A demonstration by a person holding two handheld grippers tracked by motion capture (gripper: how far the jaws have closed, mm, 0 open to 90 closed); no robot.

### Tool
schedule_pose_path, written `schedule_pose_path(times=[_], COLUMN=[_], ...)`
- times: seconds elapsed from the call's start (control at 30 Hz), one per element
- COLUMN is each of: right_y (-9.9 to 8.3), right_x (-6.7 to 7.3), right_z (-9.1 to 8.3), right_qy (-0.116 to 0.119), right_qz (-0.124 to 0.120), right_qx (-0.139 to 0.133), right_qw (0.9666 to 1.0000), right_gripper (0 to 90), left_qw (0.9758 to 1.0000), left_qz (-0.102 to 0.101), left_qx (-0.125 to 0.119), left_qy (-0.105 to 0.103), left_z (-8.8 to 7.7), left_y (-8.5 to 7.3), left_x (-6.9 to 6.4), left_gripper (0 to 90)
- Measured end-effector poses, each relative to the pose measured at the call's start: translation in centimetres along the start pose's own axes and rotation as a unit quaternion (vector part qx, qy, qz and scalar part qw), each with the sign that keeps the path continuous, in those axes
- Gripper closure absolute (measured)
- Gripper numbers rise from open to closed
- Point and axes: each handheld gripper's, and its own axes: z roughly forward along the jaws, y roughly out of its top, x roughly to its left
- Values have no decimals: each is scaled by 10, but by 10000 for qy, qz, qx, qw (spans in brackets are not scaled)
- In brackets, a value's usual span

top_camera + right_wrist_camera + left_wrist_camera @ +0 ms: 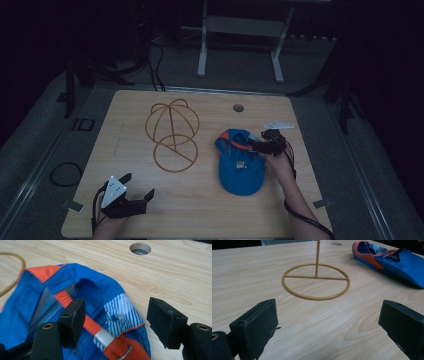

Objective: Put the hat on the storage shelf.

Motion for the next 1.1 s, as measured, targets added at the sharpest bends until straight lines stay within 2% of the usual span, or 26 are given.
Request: schedule_pose_path(times=[0.07,0.1,0.2,0.27,0.4,0.47,0.53,0.57,0.73,0.8,0.83,1.0,1.03,1.07,1.1], right_y=[1,1,0,-3,-7,-10,-11,-12,-14,-16,-17,-19,-19,-18,-18], right_x=[-2,-1,-2,-2,0,2,3,3,0,-2,-1,0,0,2,2], right_z=[7,14,22,31,37,39,40,41,41,41,40,39,39,39,39], right_qy=[18,-104,-47,-130,-102,-165,-152,-186,-115,-7,-21,17,32,114,114], right_qz=[38,-22,19,-57,-107,-318,-320,-403,-345,-254,-224,-280,-290,-376,-376], right_qx=[48,149,266,421,541,652,685,711,698,655,597,529,525,539,539], right_qw=[10000,9998,9996,9990,9984,9972,9970,9965,9969,9975,9980,9982,9982,9978,9978], right_gripper=[315,321,323,355,359,395,418,430,434,468,516,580,619,719,719], left_qw=[10000,10000,10000,10000,10000,10000,10000,10000,9999,9999,9999,10000,10000,10000,9999], left_qz=[-51,-86,-79,-61,-41,-43,-34,-34,-54,-44,-31,-7,-2,6,2], left_qx=[16,20,-1,22,77,74,80,81,102,109,115,77,78,88,103], left_qy=[-35,-44,-46,-30,-14,-26,-16,-24,-39,-38,-39,-24,-5,25,24], left_z=[0,0,0,0,1,1,1,1,1,1,1,1,1,1,1], left_y=[-1,-1,-1,-1,-2,-1,-1,-1,-1,-2,-2,-1,-1,-1,-1], left_x=[1,2,3,2,2,1,1,1,1,1,1,0,0,0,1], left_gripper=[28,28,28,29,29,29,29,29,29,54,54,54,54,54,54])
